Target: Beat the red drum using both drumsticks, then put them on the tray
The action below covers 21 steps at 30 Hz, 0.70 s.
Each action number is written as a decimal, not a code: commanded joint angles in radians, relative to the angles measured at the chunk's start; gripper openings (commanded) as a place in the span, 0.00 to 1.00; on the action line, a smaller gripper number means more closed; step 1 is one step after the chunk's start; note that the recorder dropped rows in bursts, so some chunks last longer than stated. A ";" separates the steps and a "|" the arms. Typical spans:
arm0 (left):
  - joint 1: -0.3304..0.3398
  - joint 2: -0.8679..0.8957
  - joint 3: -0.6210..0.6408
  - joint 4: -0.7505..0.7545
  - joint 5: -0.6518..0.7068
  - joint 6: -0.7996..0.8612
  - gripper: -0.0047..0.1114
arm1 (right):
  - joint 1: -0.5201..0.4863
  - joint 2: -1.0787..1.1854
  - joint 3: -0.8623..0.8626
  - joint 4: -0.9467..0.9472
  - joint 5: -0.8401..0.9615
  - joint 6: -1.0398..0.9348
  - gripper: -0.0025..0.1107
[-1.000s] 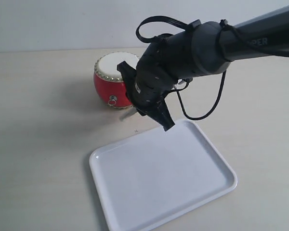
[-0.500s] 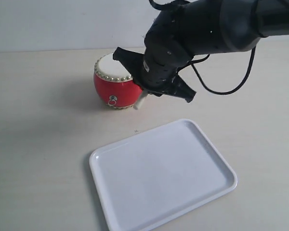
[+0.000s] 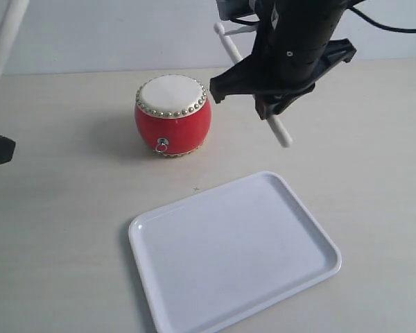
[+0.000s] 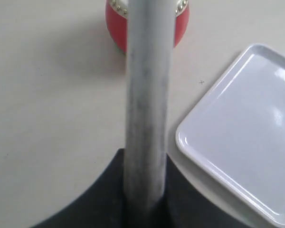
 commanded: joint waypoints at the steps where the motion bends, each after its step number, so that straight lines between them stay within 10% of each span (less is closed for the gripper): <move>1: -0.003 0.152 -0.086 0.025 0.086 0.002 0.04 | -0.004 -0.042 -0.015 0.036 0.095 -0.171 0.02; 21: 0.036 0.572 -0.216 -0.030 0.169 0.051 0.04 | -0.002 0.025 -0.017 0.161 0.127 -0.336 0.02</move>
